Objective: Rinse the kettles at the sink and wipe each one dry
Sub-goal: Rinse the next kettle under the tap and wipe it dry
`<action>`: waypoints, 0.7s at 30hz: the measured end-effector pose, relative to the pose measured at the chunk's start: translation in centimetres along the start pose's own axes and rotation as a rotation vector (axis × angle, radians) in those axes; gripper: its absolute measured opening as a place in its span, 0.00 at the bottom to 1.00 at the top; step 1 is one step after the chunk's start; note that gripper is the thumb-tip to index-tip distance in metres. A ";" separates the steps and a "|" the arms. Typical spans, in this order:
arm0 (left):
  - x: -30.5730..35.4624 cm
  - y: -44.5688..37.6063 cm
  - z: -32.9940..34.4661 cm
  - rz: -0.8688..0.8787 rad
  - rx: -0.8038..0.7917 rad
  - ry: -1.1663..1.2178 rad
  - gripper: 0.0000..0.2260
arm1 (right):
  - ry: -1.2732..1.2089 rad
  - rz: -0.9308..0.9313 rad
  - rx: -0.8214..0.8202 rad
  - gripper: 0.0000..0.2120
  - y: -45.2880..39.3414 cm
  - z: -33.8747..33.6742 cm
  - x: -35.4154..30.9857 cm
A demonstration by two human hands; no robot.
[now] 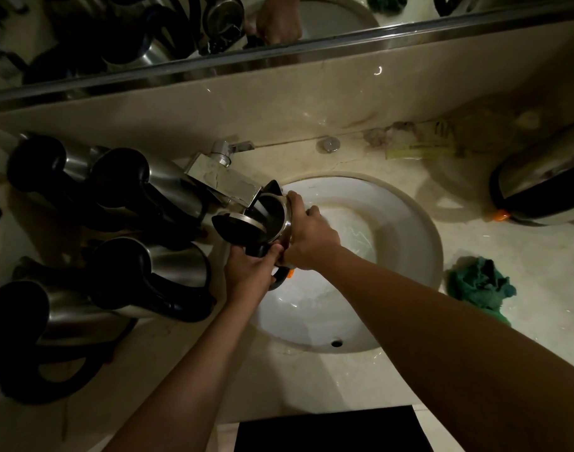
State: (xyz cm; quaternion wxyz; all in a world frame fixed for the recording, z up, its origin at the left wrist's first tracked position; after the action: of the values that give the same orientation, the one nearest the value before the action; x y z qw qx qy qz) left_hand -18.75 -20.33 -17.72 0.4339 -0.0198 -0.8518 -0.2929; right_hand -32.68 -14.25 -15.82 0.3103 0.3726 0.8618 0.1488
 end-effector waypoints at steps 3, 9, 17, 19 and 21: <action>-0.2 -0.2 -0.2 0.023 0.011 -0.030 0.24 | 0.002 0.008 -0.002 0.59 0.1 0.0 0.1; 0.3 0.1 -0.3 0.034 0.010 -0.026 0.23 | -0.006 0.019 -0.024 0.60 0.1 -0.1 0.3; 0.1 -0.2 -0.3 0.021 0.012 -0.020 0.23 | -0.014 0.012 -0.014 0.59 0.3 -0.3 0.2; 0.2 -0.1 -0.4 0.021 -0.001 -0.011 0.22 | 0.000 0.003 -0.011 0.58 0.4 -0.4 0.0; 0.4 -0.1 -0.5 0.039 -0.006 -0.005 0.22 | 0.023 -0.004 -0.037 0.60 0.4 -0.3 -0.1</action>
State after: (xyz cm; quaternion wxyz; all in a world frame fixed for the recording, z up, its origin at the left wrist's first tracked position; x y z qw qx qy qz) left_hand -18.61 -20.74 -17.23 0.4372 -0.0383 -0.8515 -0.2869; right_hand -32.62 -14.06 -15.34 0.3073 0.3632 0.8633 0.1684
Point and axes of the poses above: each hand's wrist, its own y-axis away from the middle knuckle, its own z-axis out of the palm, x = y × z, the point moved 5 cm from there along -y, towards the middle knuckle, and after that the axes turned 5 degrees about y, right-handed, at the moved point
